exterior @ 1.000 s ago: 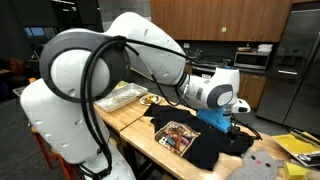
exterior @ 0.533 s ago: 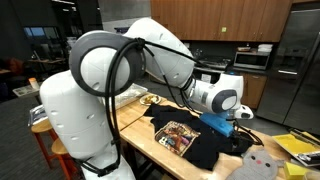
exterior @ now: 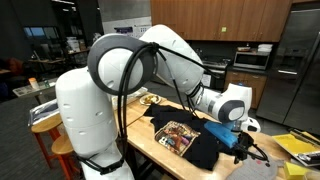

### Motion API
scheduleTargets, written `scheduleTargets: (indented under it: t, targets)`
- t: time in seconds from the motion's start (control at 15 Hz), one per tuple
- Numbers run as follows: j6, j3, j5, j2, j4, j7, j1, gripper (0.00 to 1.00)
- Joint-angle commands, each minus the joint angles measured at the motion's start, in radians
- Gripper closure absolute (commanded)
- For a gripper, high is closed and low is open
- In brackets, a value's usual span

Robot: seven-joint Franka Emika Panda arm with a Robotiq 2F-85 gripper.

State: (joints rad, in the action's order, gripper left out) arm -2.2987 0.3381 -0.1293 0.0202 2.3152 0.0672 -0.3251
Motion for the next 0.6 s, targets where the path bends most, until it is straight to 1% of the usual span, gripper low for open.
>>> scheduleTargets:
  t: [0.0, 0.2, 0.53]
  targets:
    - [0.003, 0.008, 0.027, 0.042, -0.02, 0.017, -0.011, 0.0]
    - [-0.001, 0.012, 0.036, 0.068, -0.02, 0.024, -0.014, 0.0]
    - [-0.012, 0.022, 0.009, 0.097, -0.019, 0.064, -0.017, 0.0]
